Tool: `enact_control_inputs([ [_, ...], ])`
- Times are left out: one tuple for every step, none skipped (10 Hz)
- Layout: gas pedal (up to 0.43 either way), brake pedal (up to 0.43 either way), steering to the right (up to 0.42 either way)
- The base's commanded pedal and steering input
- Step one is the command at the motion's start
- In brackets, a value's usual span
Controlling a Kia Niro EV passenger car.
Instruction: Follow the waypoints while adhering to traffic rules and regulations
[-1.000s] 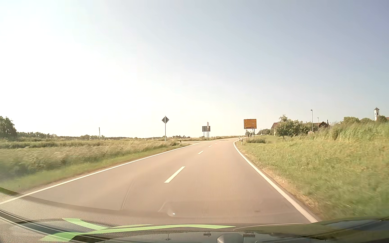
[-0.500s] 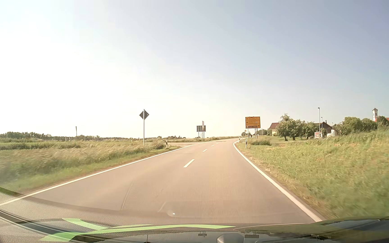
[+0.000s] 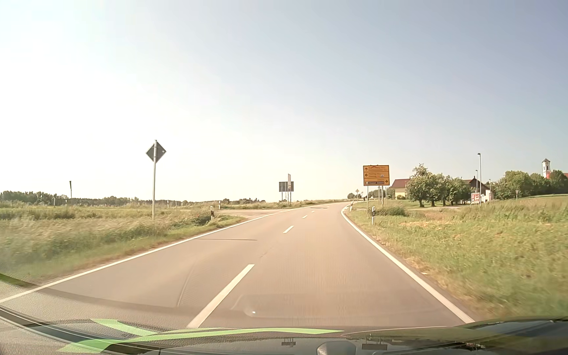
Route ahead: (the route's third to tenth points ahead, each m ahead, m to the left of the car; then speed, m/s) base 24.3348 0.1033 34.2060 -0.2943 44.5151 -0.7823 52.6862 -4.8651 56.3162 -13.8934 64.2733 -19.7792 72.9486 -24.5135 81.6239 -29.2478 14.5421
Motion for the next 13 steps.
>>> enact_control_inputs([
  [0.000, 0.122, 0.013],
  [0.000, 0.134, 0.013],
  [0.000, 0.140, 0.011],
  [0.000, 0.152, 0.009],
  [0.000, 0.152, 0.008],
  [0.000, 0.152, 0.009],
  [0.000, 0.159, 0.008],
  [0.000, 0.171, 0.007],
  [0.000, 0.183, 0.007],
  [0.000, 0.195, 0.008],
  [0.000, 0.207, 0.008],
  [0.000, 0.213, 0.008],
  [0.000, 0.213, 0.008],
])
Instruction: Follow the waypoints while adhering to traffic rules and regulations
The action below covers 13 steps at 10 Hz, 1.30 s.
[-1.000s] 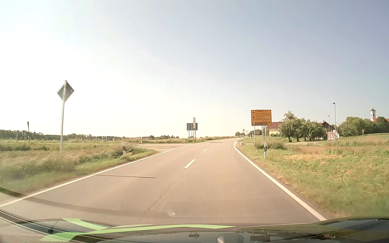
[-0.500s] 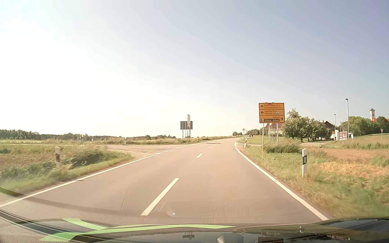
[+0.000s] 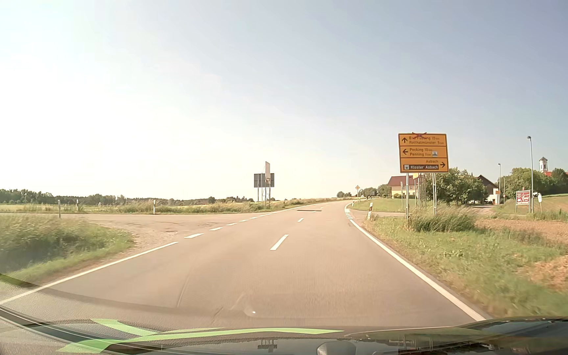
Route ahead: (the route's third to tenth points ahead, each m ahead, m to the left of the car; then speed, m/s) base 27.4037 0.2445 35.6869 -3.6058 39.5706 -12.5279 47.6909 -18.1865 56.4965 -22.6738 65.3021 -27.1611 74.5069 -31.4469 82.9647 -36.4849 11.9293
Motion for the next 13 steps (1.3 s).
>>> enact_control_inputs([
  [0.000, 0.213, 0.007],
  [0.000, 0.213, 0.008],
  [0.000, 0.220, 0.011],
  [0.000, 0.220, 0.013],
  [0.000, 0.220, 0.013],
  [0.000, 0.220, 0.013],
  [0.000, 0.226, 0.013],
  [0.000, 0.226, 0.014],
  [0.000, 0.226, 0.017],
  [0.000, 0.226, 0.019],
  [0.000, 0.226, 0.022],
  [0.000, 0.226, 0.028],
  [0.000, 0.226, 0.034],
])
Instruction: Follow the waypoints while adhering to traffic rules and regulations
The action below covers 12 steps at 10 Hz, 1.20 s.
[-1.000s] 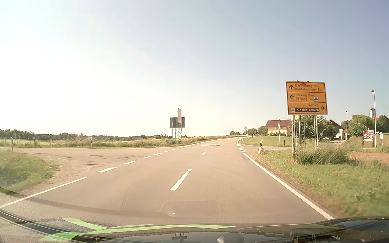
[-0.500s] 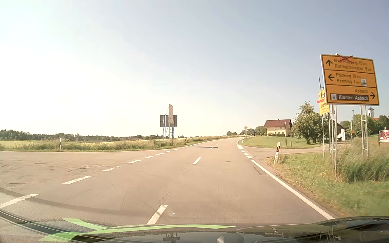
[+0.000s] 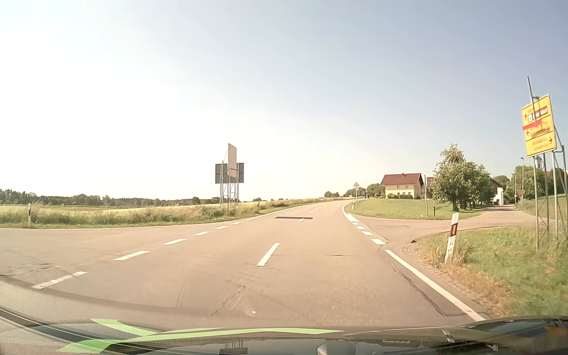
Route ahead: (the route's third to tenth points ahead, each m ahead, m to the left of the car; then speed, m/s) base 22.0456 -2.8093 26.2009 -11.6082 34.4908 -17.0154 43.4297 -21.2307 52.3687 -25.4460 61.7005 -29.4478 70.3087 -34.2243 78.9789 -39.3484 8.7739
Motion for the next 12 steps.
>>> enact_control_inputs([
  [0.000, 0.226, 0.040],
  [0.000, 0.226, 0.046],
  [0.000, 0.226, 0.051],
  [0.000, 0.226, 0.057],
  [0.000, 0.226, 0.064],
  [0.000, 0.226, 0.073],
  [0.000, 0.226, 0.079],
  [0.000, 0.226, 0.085],
  [0.000, 0.226, 0.090],
  [0.000, 0.232, 0.096],
  [0.000, 0.232, 0.104],
  [0.000, 0.232, 0.112],
])
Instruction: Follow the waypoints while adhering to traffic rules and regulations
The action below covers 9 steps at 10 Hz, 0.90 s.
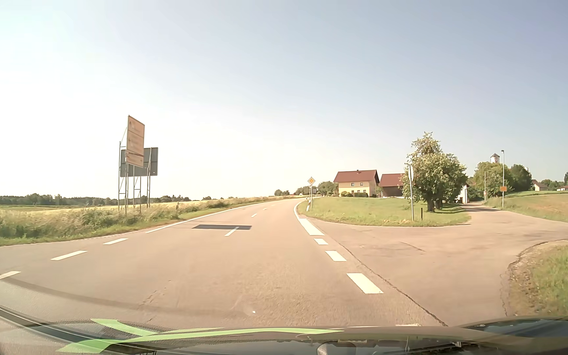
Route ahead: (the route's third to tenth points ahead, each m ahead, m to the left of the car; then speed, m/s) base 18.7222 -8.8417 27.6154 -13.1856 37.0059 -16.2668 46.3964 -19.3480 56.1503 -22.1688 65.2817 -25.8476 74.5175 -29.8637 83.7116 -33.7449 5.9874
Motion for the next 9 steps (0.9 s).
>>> enact_control_inputs([
  [0.000, 0.232, 0.123],
  [0.000, 0.232, 0.136],
  [0.000, 0.232, 0.150],
  [0.000, 0.232, 0.169],
  [0.000, 0.232, 0.185],
  [0.000, 0.232, 0.198],
  [0.000, 0.232, 0.215],
  [0.000, 0.226, 0.236],
  [0.000, 0.232, 0.255],
])
